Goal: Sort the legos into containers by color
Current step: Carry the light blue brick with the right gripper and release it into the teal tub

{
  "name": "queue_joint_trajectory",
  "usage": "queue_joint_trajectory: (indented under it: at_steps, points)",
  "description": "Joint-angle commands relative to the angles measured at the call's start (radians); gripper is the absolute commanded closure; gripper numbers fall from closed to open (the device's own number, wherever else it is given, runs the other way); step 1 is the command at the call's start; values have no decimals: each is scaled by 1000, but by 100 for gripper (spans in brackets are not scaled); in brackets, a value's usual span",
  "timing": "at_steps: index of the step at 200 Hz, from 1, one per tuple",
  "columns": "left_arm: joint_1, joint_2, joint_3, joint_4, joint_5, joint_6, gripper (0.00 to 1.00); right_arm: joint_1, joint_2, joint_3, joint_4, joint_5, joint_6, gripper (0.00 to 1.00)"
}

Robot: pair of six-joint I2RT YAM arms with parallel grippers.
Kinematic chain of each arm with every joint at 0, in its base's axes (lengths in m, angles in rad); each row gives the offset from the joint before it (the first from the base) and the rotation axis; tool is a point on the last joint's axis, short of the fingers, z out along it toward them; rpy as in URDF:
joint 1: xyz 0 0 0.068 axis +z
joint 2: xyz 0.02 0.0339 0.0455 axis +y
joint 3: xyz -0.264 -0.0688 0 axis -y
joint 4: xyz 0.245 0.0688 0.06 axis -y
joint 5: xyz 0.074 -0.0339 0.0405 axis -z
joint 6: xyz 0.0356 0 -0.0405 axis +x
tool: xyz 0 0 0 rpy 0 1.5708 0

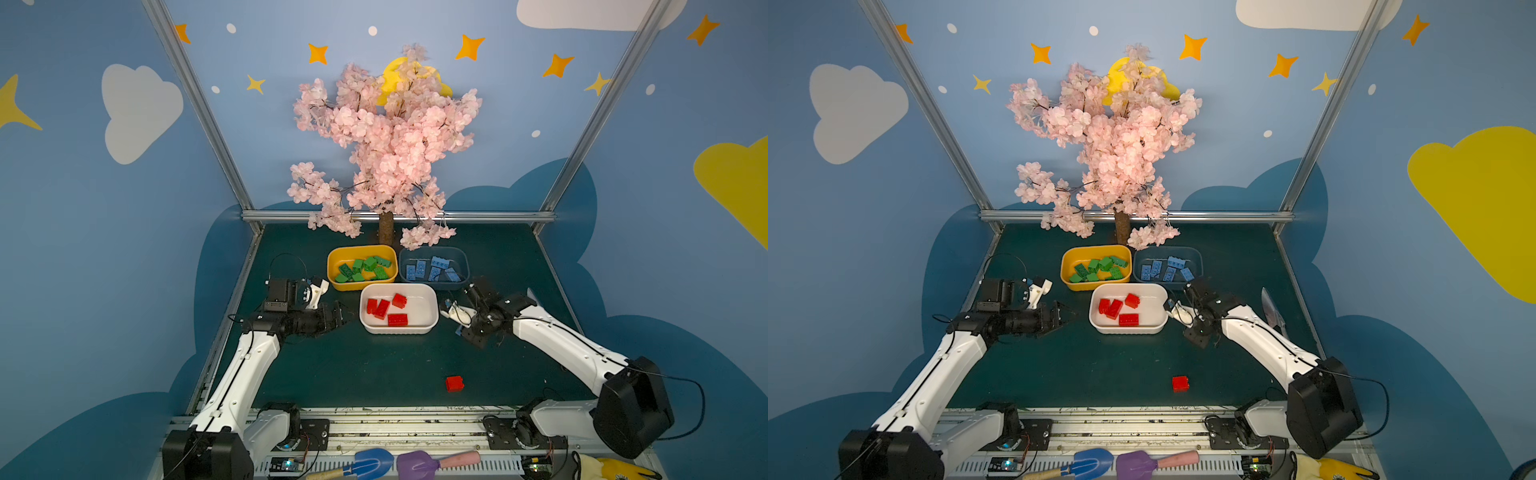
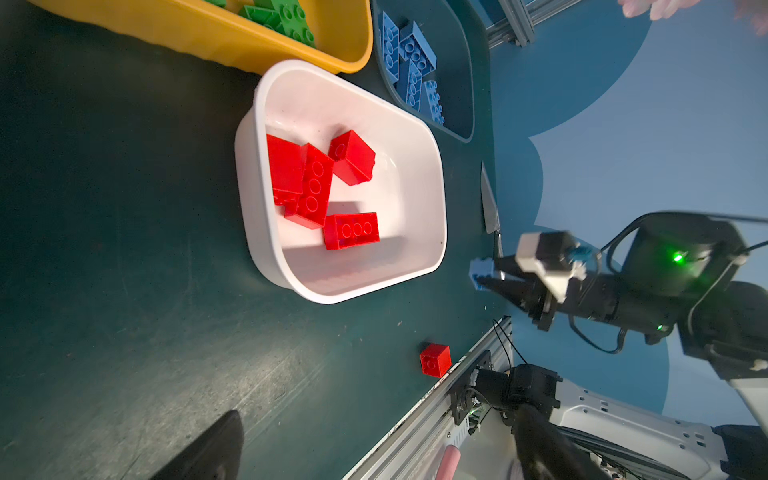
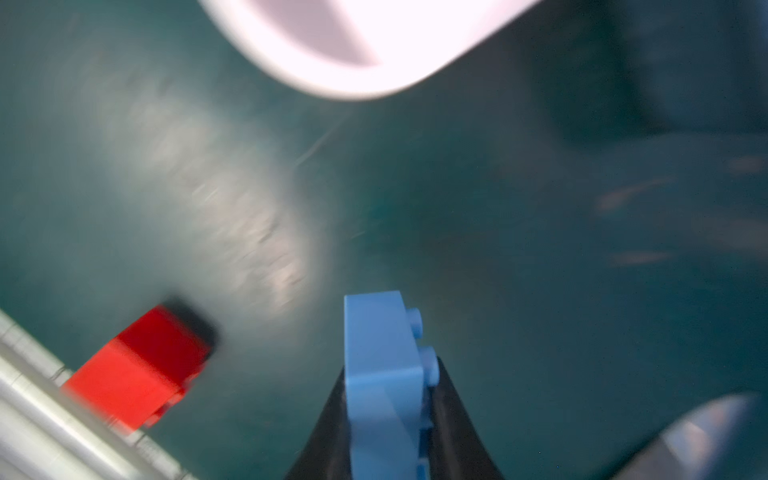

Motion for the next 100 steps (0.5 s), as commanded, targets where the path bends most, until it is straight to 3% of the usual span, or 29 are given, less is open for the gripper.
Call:
queue_joint_trajectory:
  at_steps: [1, 47, 72, 100]
  points:
    - [-4, 4, 23, 6, 17, -9, 0, -48, 68, 106, 125, 38, -47, 86]
    - [-13, 2, 38, 30, 34, -43, 1, -99, 356, 401, 252, 43, -127, 86]
    - [-20, 1, 38, 53, 40, -66, 1, -105, 541, 599, 215, 54, -179, 85]
    - [-26, 1, 39, 67, 39, -84, 1, -115, 681, 743, 216, -21, -168, 85]
